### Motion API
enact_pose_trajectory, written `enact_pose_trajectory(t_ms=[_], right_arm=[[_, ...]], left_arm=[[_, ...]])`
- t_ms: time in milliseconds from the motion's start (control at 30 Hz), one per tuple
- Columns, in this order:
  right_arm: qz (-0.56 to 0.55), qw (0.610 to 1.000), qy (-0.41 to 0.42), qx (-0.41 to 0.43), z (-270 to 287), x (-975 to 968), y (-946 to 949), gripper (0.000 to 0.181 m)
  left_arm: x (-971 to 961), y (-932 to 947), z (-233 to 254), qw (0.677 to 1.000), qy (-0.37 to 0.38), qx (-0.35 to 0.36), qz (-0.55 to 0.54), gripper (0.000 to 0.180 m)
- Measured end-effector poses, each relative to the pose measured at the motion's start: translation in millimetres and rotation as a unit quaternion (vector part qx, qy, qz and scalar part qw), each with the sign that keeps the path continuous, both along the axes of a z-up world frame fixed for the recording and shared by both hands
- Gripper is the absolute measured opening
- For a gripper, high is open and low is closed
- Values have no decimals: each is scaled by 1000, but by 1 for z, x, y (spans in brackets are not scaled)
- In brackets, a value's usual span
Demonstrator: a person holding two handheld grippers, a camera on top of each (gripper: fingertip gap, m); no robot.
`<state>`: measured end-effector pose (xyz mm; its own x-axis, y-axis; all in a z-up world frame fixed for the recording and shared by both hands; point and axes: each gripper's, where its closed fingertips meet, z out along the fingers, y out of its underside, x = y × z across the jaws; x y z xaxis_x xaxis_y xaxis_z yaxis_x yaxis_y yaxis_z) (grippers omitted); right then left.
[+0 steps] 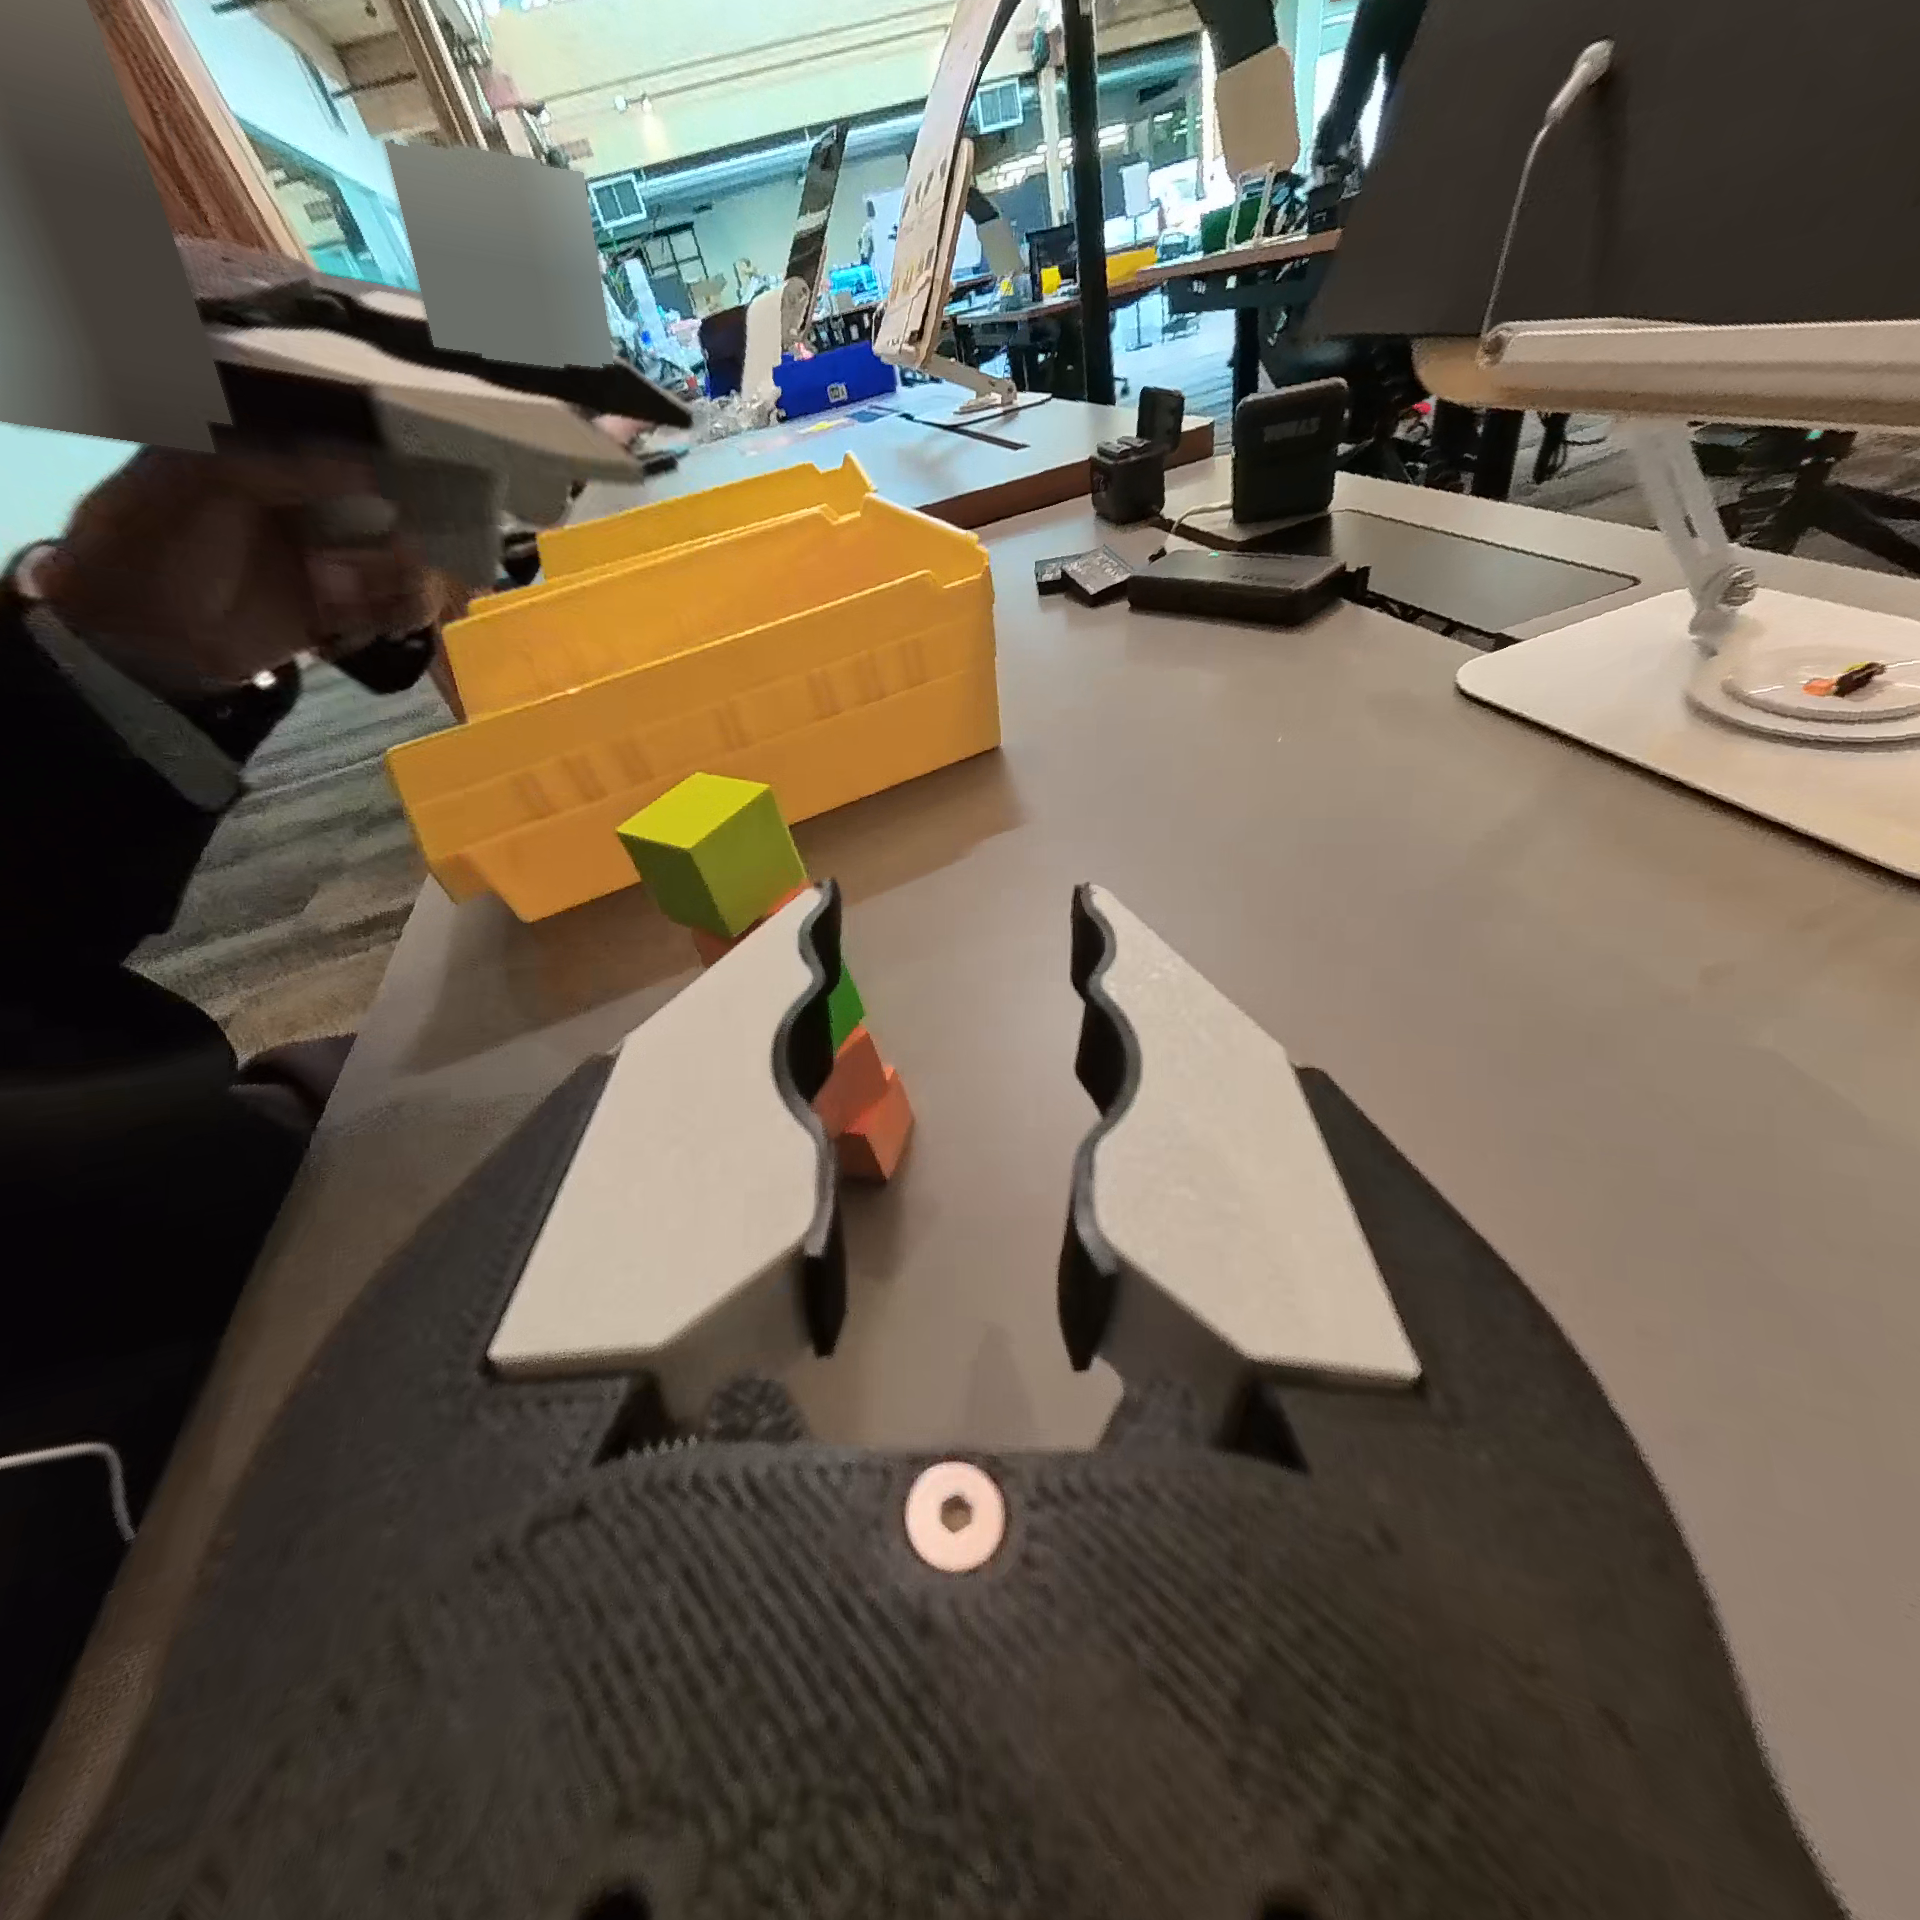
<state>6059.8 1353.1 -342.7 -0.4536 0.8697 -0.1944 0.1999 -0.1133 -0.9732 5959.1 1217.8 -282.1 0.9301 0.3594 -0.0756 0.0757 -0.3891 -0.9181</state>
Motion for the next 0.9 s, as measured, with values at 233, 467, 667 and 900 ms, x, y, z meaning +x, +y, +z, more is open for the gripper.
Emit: enact_pose_trajectory(t_ms=[233, 467, 667, 900], right_arm=[[-9, 1000, 2, -5, 0, -2, 3, 43], [-26, 1000, 4, 14, -1, -3, 6, 41], [-36, 999, 8, 5, 1, -2, 13, 41], [-33, 997, 56, 34, 21, -7, -4, 42]], left_arm=[[-168, -104, -69, 966, -10, -135, 219, 57], [-224, -114, -146, 935, -62, -237, 255, 61], [-223, -111, -141, 937, -50, -239, 249, 28], [-116, -47, -3, 993, 35, -50, 97, 28]])
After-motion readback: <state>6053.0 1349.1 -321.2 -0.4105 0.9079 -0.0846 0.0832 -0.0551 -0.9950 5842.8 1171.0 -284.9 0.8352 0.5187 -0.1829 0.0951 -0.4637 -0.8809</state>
